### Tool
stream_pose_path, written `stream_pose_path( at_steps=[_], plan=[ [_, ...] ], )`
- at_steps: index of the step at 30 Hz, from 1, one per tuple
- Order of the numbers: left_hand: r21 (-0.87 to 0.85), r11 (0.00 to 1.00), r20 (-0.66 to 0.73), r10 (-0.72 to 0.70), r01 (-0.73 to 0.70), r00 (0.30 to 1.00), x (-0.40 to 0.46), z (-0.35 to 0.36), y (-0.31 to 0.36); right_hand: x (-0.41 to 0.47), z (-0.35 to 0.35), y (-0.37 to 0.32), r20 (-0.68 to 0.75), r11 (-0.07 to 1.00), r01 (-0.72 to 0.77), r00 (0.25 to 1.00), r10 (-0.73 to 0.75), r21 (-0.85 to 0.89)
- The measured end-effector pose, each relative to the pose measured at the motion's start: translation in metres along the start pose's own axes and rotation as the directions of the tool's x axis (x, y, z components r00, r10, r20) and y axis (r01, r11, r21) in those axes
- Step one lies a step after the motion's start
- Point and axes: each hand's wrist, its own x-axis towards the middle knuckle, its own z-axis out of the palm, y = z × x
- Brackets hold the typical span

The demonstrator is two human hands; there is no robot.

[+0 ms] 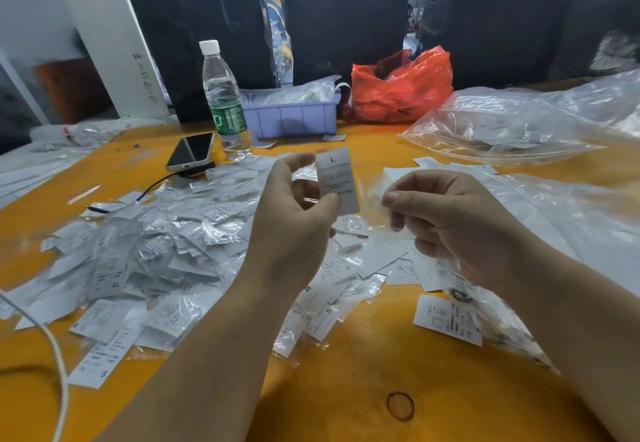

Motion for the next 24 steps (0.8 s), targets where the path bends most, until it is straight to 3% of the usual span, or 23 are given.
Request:
stream_pose_path(
  at_steps=[14,19,24],
  plan=[
    [-0.009,1.000,0.008,0.013,-0.013,1.000,0.004,-0.004,0.002,-0.001,0.000,0.000,0.078,1.000,0.010,0.997,-0.010,-0.004],
    [0.122,0.992,0.108,0.004,-0.017,0.994,0.009,-0.017,0.011,-0.001,-0.001,-0.003,0.162,1.000,-0.012,0.987,0.013,-0.010],
    [0.320,0.934,0.272,0.072,-0.161,0.960,0.010,-0.025,0.013,-0.003,-0.008,-0.010,0.317,0.995,-0.082,0.947,0.059,0.059]
  ],
)
